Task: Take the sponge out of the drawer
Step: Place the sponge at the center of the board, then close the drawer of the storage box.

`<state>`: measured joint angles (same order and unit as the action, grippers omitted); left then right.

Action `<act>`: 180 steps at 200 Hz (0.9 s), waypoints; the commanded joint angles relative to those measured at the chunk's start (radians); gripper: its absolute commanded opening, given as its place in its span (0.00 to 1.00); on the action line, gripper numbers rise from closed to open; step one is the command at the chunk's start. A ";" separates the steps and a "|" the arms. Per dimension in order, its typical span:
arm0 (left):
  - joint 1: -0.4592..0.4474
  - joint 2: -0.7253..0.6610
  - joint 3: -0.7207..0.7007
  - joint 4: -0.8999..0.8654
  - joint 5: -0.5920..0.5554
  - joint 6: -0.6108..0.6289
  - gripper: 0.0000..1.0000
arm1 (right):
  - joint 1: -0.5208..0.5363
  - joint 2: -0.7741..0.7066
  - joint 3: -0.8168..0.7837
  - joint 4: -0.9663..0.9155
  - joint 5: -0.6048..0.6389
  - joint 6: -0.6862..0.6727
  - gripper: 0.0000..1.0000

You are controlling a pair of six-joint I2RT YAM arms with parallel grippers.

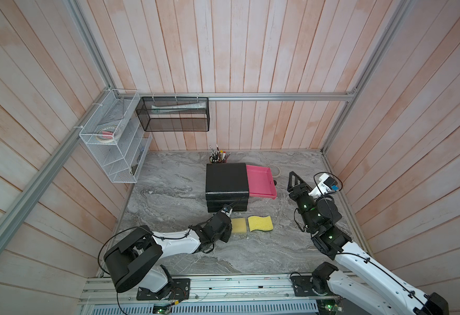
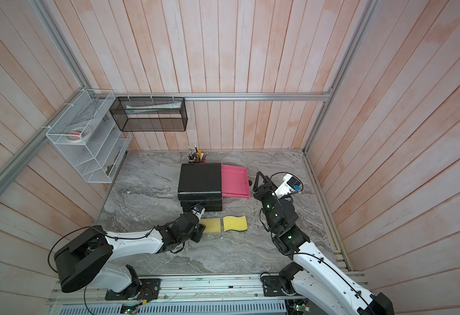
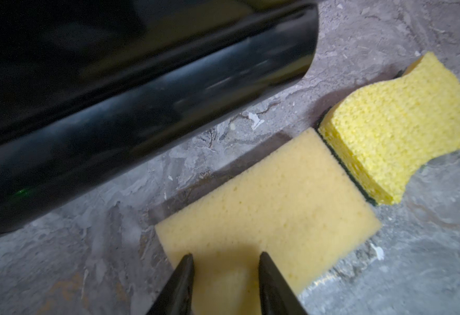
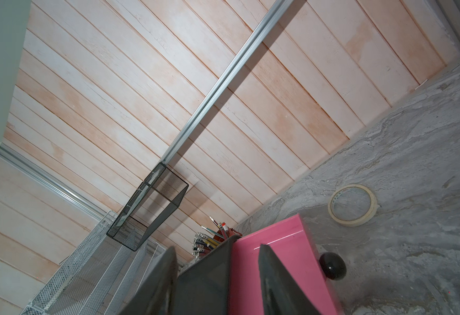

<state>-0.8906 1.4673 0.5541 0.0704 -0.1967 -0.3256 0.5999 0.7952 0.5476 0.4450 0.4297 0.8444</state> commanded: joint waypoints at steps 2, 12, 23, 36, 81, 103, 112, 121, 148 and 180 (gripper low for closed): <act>-0.004 -0.049 0.016 -0.039 -0.022 -0.015 0.42 | -0.009 -0.001 -0.010 0.004 0.012 -0.002 0.50; -0.004 -0.075 0.012 -0.031 -0.020 -0.017 0.42 | -0.010 0.004 -0.011 0.005 0.008 -0.002 0.50; -0.004 -0.098 0.012 -0.033 -0.025 -0.019 0.42 | -0.011 0.009 -0.009 0.009 0.002 -0.001 0.50; -0.004 -0.124 0.012 -0.038 -0.032 -0.020 0.43 | -0.015 0.018 -0.007 0.011 -0.005 -0.004 0.50; -0.004 -0.250 -0.012 -0.022 -0.011 -0.026 0.44 | -0.028 0.060 0.018 -0.018 0.003 -0.056 0.56; -0.005 -0.381 -0.010 -0.011 0.002 -0.009 0.47 | -0.096 0.120 0.054 -0.092 -0.004 -0.087 0.63; 0.000 -0.443 -0.010 -0.004 0.005 0.001 0.49 | -0.148 0.150 0.065 -0.115 -0.064 -0.092 0.66; 0.012 -0.499 -0.006 0.002 0.020 0.007 0.51 | -0.204 0.178 0.075 -0.127 -0.143 -0.096 0.67; 0.092 -0.601 0.009 0.018 0.090 0.023 1.00 | -0.319 0.258 0.096 -0.137 -0.278 -0.123 0.74; 0.164 -0.580 0.046 0.036 0.075 0.041 1.00 | -0.363 0.365 0.147 -0.180 -0.322 -0.185 0.91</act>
<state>-0.7647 0.8631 0.5644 0.0887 -0.1455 -0.3130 0.2546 1.1042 0.6361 0.3161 0.1917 0.7277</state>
